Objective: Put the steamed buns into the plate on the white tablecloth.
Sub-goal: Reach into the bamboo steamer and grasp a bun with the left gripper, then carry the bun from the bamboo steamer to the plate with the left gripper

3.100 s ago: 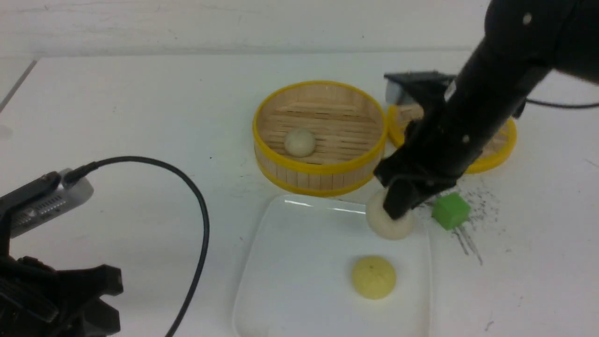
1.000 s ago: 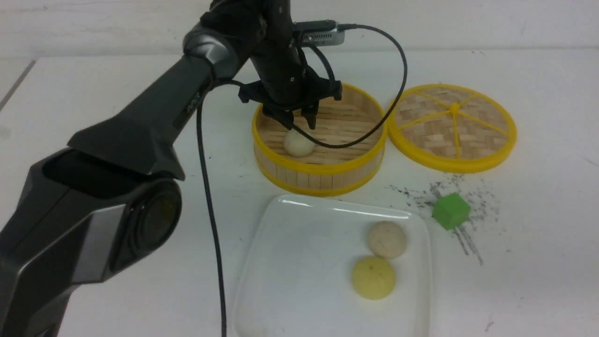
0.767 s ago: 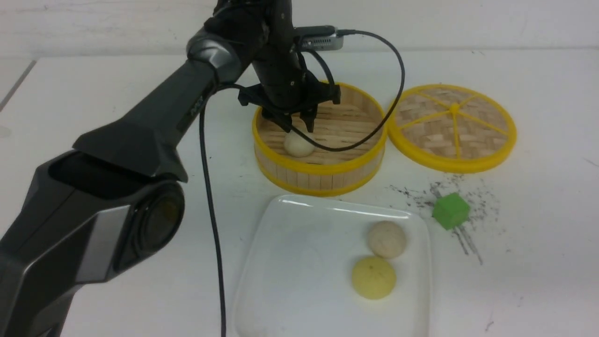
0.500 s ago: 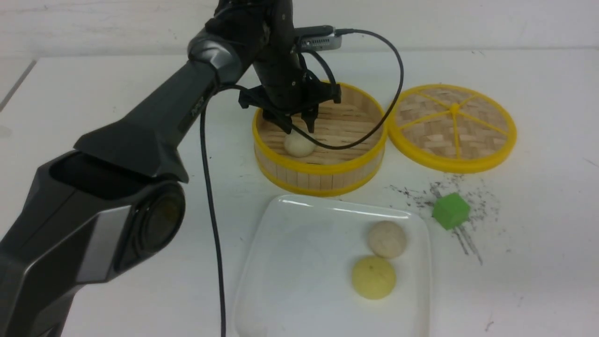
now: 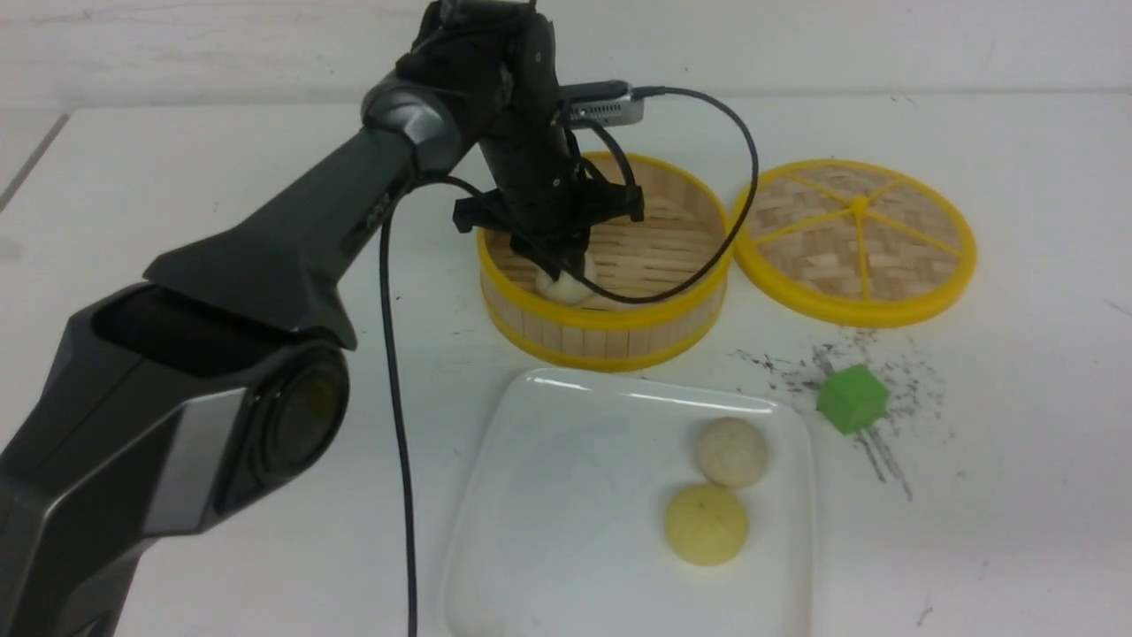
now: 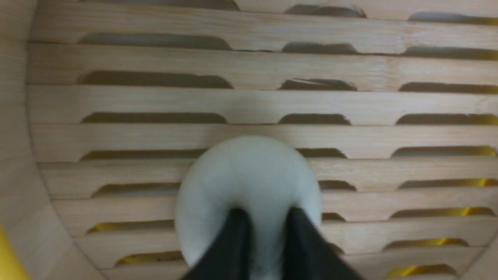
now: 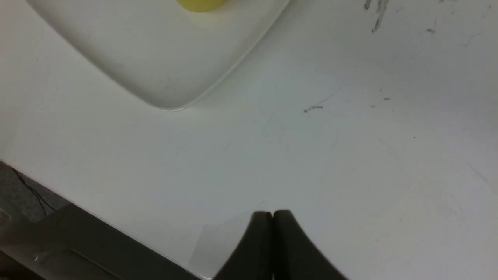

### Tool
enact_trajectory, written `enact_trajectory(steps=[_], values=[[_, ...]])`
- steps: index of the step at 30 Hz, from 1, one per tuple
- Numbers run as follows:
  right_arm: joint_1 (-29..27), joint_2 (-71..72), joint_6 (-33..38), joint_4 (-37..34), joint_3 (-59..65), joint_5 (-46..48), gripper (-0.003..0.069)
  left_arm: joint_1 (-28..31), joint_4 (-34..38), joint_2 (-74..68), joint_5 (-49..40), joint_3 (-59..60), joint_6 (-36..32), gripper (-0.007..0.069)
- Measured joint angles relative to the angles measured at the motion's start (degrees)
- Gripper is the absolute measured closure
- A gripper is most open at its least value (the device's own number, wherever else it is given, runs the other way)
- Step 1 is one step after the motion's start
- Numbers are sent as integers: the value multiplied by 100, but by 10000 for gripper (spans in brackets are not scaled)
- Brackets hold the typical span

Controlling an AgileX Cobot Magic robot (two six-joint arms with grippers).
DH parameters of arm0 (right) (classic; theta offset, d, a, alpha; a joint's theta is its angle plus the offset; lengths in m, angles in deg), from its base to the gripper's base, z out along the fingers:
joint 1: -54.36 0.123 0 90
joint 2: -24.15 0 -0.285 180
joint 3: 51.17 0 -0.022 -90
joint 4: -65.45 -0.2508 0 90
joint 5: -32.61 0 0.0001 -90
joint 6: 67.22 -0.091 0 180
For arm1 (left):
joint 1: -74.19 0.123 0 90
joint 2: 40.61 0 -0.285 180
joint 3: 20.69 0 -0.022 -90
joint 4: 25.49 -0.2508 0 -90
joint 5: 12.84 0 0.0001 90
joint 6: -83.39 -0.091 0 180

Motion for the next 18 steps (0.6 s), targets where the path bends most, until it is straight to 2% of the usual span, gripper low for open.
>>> enact_trajectory(steps=[3, 12, 17, 18], values=[[0, 0, 0, 0, 0, 125, 642, 0, 152, 103, -6, 13, -56, 597], [0, 399, 0, 0, 1, 263, 631, -55, 1103, 1491, -19, 268, -297, 600], [0, 1190, 0, 0, 25, 323, 630, -551, 1027, 2693, -19, 1474, -657, 597], [0, 1498, 0, 0, 30, 323, 629, -819, 790, 3032, -19, 2113, -683, 597]])
